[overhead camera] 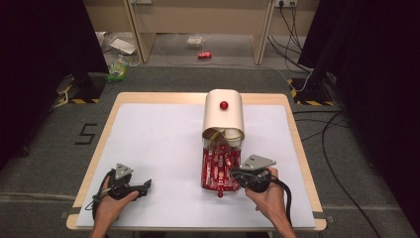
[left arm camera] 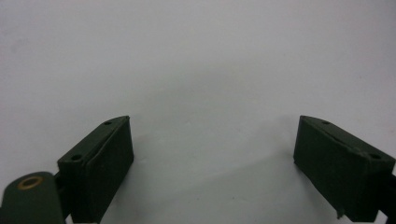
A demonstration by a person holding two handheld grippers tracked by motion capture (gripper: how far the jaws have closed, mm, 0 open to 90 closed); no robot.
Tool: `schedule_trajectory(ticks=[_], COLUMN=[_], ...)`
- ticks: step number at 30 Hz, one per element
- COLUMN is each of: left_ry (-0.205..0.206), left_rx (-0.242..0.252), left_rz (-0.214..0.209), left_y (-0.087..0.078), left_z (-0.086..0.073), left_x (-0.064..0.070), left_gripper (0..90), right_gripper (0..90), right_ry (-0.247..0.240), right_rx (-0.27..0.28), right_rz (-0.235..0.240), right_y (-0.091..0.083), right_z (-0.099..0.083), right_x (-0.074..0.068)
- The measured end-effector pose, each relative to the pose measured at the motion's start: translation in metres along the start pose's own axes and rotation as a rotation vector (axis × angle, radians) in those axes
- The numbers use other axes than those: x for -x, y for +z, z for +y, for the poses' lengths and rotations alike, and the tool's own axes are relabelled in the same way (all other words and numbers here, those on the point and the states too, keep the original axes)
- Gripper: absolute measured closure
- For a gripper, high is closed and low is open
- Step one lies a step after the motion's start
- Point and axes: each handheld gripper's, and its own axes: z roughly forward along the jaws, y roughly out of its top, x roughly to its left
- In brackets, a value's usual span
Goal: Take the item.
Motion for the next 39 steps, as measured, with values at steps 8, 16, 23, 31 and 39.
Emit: schedule_trajectory(ticks=[8,16,23,31,39], left_ry=[0.000,0.000,0.001,0.000,0.000], left_rx=[0.000,0.000,-0.001,0.000,0.000], left_rz=[0.000,-0.001,0.001,0.000,0.000], left_y=[0.000,0.000,0.000,0.000,0.000], left_z=[0.000,0.000,0.000,0.000,0.000], left_x=[0.000,0.000,0.000,0.000,0.000], left_gripper=[11.4,11.4,11.3,11.3,11.3], right_gripper=[84.6,84.5,84.5,84.5,84.5], right_ry=[0.000,0.012,0.075,0.137,0.159], right_rx=[0.020,0.065,0.070,0.053,0.017], right_rz=[0.038,0.022,-0.048,-0.126,-0.160], right_y=[-0.017,-0.044,-0.065,-0.060,-0.048], right_z=[-0.008,-0.021,-0.046,-0.064,-0.073], right_x=[-0.007,-0.005,0.015,0.045,0.061])
